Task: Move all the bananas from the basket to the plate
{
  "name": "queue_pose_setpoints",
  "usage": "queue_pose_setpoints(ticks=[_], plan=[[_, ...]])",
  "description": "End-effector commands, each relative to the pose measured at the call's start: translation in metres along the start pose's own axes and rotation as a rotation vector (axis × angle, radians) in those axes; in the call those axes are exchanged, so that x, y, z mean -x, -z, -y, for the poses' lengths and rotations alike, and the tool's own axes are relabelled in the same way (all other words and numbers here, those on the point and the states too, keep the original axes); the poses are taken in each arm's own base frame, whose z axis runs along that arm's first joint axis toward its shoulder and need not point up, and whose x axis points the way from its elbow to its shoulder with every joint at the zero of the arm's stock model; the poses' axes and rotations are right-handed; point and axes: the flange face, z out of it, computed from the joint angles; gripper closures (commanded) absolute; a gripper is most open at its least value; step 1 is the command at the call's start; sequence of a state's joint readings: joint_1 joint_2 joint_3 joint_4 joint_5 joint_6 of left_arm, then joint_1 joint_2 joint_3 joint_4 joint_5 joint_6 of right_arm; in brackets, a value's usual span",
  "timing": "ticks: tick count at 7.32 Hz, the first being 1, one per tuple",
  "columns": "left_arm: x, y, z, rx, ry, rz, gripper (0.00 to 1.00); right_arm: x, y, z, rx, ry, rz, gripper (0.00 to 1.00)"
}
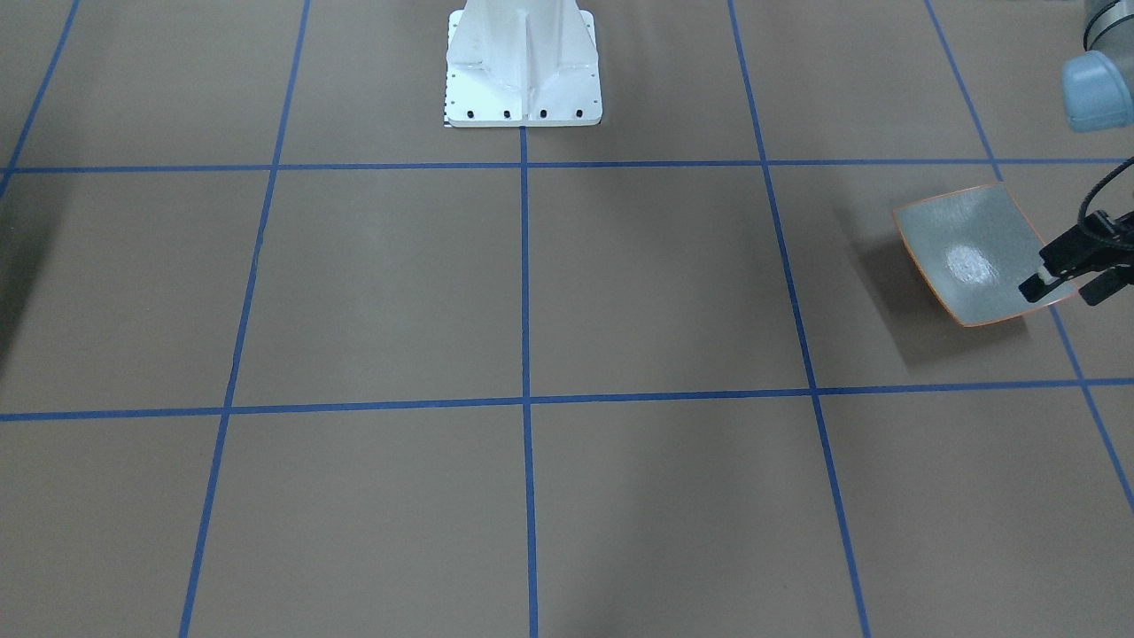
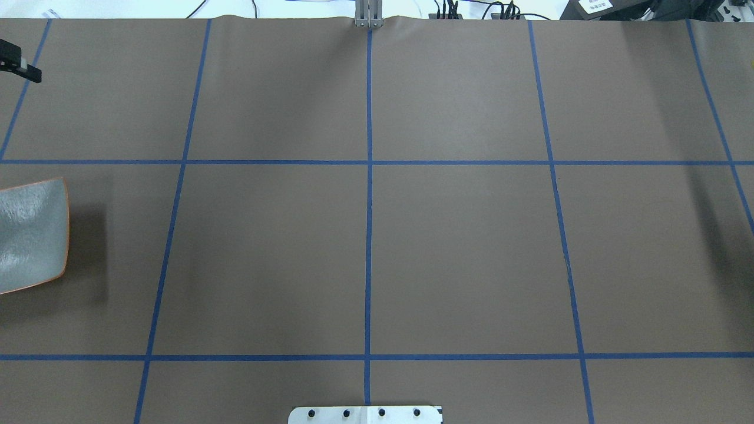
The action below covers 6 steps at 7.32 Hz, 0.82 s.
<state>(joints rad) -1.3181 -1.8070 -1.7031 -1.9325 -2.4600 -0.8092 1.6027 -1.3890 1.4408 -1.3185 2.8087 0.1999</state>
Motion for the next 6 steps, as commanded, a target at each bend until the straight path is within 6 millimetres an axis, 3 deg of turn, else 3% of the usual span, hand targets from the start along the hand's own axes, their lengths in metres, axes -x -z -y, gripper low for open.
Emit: queue_pose_setpoints(ticks=[1, 2, 3, 4, 6], plan=[[-0.065, -0.022, 0.009, 0.053, 0.051, -0.053, 0.0, 0.129, -0.055, 0.046, 0.042, 0.137, -0.011, 1.0], [-0.1, -0.026, 0.015, 0.06, 0.093, -0.076, 0.0, 0.193, -0.082, 0.054, 0.025, 0.15, -0.065, 1.0], [-0.123, -0.038, 0.007, 0.078, 0.113, -0.097, 0.0, 0.265, -0.113, 0.065, -0.014, 0.119, -0.102, 1.0], [-0.144, -0.043, 0.004, 0.09, 0.141, -0.115, 0.0, 0.32, -0.146, 0.064, -0.07, 0.068, -0.094, 1.0], [-0.19, -0.048, -0.004, 0.109, 0.191, -0.158, 0.0, 0.39, -0.228, 0.02, -0.149, -0.025, 0.02, 1.0]])
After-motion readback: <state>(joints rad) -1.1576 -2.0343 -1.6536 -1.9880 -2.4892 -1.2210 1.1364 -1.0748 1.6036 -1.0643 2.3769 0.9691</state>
